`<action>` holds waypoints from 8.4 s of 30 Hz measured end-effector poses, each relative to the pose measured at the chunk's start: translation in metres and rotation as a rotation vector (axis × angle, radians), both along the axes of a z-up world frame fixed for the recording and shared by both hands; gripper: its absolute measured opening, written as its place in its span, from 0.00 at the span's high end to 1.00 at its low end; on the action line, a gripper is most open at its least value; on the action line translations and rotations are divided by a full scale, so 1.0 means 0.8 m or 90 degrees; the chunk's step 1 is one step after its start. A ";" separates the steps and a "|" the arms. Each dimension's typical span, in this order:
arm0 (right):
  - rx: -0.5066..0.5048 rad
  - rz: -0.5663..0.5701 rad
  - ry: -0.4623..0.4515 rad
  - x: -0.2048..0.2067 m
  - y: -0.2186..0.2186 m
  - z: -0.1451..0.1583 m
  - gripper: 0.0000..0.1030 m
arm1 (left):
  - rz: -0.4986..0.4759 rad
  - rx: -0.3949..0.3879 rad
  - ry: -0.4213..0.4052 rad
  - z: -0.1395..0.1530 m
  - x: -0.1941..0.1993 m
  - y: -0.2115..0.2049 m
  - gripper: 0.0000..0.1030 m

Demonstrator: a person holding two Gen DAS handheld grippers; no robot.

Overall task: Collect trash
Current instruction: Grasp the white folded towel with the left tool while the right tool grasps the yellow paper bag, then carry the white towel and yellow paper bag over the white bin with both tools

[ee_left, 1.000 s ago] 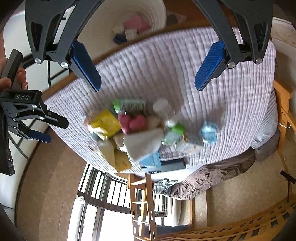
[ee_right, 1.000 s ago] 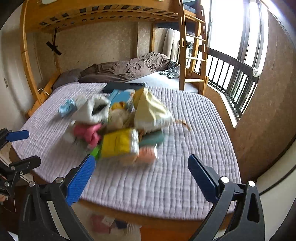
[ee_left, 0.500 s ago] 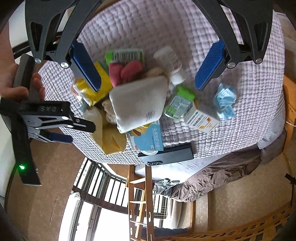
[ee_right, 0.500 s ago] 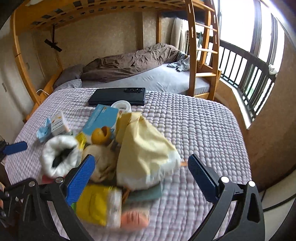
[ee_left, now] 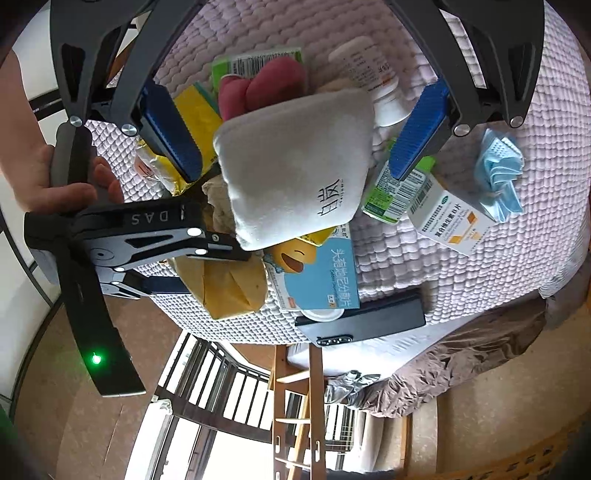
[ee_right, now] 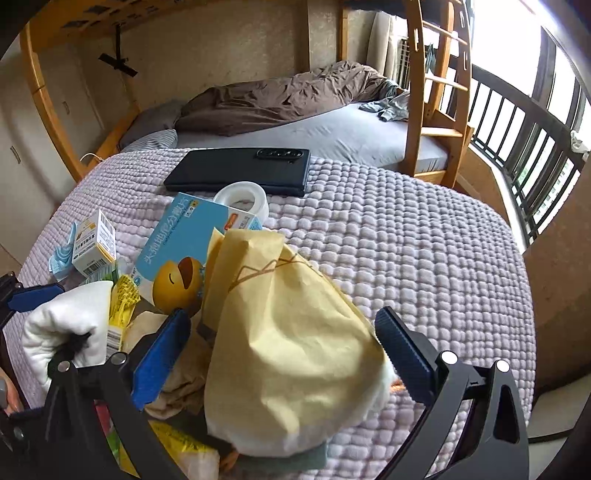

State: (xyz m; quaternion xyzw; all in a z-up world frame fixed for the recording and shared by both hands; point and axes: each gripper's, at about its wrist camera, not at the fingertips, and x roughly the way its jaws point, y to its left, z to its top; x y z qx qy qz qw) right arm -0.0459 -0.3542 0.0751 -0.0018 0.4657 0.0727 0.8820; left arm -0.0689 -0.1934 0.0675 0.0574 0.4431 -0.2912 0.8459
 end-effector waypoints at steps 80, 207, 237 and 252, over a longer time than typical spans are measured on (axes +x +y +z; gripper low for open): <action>-0.002 0.001 -0.112 -0.156 0.020 0.095 0.40 | 0.047 -0.024 -0.005 0.032 -0.061 0.053 0.32; 0.087 -0.008 0.146 -0.361 0.099 -0.060 0.40 | -0.051 0.117 0.115 -0.086 -0.251 0.099 0.32; 0.090 -0.010 0.174 -0.333 0.130 -0.104 0.40 | -0.055 0.142 0.127 -0.146 -0.242 0.080 0.32; 0.093 -0.009 0.178 -0.321 0.139 -0.115 0.40 | -0.063 0.151 0.126 -0.158 -0.237 0.055 0.32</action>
